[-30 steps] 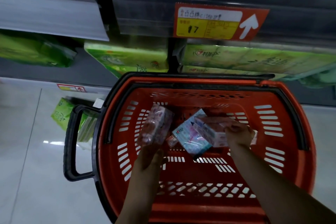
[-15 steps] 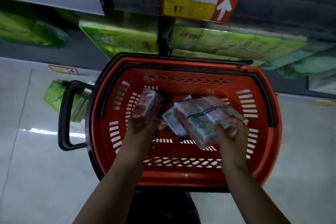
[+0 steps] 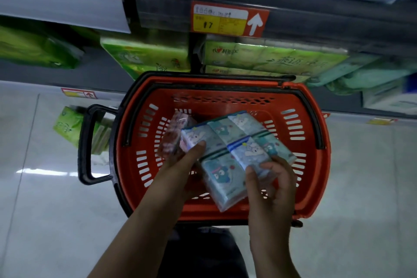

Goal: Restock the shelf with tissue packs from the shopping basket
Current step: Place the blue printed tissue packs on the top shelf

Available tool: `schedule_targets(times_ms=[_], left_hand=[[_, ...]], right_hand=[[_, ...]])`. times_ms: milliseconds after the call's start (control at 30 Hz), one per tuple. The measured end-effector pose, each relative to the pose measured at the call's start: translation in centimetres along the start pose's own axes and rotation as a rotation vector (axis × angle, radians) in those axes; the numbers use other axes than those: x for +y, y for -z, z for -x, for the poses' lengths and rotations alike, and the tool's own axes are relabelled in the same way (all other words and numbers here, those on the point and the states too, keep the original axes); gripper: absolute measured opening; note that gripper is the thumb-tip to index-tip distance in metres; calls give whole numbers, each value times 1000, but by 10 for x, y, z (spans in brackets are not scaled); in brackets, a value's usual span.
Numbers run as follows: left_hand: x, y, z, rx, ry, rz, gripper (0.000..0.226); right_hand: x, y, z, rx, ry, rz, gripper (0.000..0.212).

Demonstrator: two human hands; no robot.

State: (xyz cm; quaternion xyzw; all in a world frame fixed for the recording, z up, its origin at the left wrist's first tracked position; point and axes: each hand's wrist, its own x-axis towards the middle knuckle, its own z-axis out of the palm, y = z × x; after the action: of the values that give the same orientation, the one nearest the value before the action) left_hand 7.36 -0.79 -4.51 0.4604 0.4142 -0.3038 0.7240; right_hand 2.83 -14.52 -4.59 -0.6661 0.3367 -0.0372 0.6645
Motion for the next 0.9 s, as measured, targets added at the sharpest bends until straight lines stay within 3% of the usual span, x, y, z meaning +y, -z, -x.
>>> schedule_targets(times_ms=[167,267,333,400,500,633,733,833,900], left_hand=[[6,-2,10,30,-17,12,31],[7,-7,16,45,-26,64,31],[11,-11,21,42,-23,116,34],[15,-14,27,18,-46,150,40],[26,-21,42,4,-106,180,54],[47,-32,64,-8,-148,249,35],[56,-42,85,-32,-190,257,24],[57,-54,113,-56,-216,256,38],[55,-63,132,-86,-221,259,52]], right_hand=[[-18,1,9,-64,39,10,24],[-22,4,7,-105,32,46,24],[-32,3,7,-129,27,31,39],[-46,4,6,-120,-24,-36,56],[-67,6,12,-49,-95,-147,63],[-91,0,28,-55,-213,-177,52],[-105,-2,41,-93,-328,-181,62],[-124,-5,59,-32,-356,-197,88],[-141,-5,70,60,-383,-263,90]])
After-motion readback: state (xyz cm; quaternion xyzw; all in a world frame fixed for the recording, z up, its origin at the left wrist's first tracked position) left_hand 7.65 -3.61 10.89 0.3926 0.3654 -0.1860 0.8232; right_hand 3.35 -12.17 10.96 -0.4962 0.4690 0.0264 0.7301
